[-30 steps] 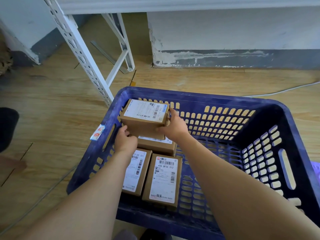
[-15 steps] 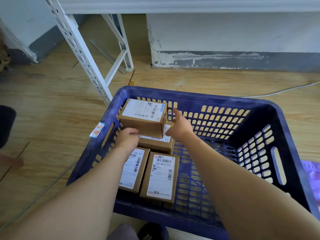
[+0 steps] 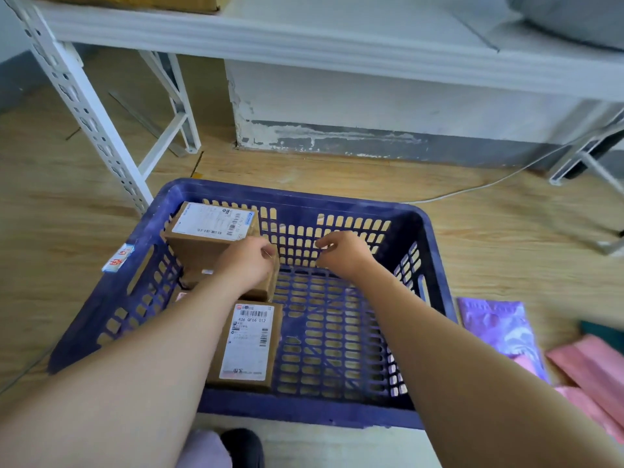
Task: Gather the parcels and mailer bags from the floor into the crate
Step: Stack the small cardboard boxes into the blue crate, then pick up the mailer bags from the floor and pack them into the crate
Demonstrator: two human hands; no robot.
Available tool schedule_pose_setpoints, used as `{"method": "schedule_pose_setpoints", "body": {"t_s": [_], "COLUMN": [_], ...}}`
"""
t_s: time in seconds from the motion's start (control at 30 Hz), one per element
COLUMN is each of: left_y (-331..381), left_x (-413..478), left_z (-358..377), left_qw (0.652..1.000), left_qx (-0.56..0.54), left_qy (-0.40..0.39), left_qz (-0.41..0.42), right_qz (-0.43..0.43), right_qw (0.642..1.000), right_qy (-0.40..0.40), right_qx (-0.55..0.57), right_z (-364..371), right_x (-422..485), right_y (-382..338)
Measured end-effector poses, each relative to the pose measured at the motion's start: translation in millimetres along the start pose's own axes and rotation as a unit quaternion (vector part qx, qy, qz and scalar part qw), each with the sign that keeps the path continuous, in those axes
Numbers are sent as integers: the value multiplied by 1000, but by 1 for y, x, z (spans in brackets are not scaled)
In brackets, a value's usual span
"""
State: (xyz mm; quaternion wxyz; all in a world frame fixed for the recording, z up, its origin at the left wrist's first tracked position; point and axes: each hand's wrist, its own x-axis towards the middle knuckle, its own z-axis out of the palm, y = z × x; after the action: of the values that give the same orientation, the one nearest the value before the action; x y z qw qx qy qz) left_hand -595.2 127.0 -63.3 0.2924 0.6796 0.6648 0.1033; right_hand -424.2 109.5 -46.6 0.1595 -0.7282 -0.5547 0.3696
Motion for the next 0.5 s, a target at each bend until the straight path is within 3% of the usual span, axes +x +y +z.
{"method": "schedule_pose_setpoints", "body": {"t_s": [0.5], "left_y": [108], "left_x": [-42], "left_z": [38], "left_qw": [984], "left_qx": [52], "left_qy": [-27], "left_qz": [170], "right_qz": [13], "right_qw": [997], "right_qy": [73], "right_qx": [4], "right_z": [-66], "right_x": [-88], "right_y": [70]}}
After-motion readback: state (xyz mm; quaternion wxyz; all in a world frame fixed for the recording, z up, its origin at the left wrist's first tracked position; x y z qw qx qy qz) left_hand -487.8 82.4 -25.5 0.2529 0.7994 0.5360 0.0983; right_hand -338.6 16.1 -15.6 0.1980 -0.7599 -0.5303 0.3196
